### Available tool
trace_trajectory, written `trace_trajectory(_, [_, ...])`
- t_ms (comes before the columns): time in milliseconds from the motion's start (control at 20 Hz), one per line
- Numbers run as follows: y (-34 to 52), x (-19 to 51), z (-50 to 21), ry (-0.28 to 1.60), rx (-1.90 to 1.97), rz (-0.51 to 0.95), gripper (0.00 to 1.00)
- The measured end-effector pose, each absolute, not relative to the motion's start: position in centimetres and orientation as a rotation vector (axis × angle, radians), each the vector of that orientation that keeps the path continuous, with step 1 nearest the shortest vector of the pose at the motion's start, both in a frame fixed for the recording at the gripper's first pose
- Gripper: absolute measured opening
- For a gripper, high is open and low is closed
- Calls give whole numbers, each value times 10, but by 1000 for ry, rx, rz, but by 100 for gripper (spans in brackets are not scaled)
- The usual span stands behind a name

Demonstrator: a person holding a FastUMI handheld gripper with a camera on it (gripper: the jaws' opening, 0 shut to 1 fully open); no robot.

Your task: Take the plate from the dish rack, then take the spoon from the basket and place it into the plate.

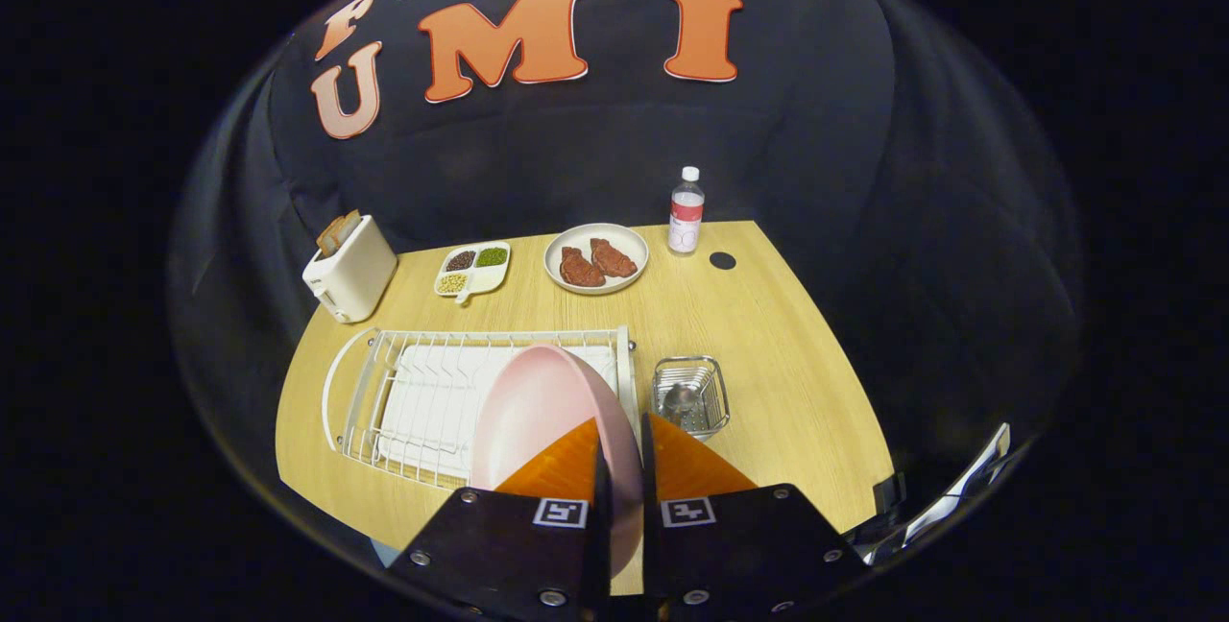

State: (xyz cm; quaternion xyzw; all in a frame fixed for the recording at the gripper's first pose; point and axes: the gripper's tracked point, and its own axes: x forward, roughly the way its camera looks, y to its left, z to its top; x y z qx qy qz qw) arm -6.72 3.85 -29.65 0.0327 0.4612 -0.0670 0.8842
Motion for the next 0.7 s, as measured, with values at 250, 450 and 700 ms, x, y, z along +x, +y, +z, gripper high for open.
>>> trace_trajectory(250, [39,-97,-311,977,108,-107,14])
trace_trajectory(450, [49,-119,-319,985,175,-44,14])
trace_trajectory(700, [53,-146,-335,999,153,5,14])
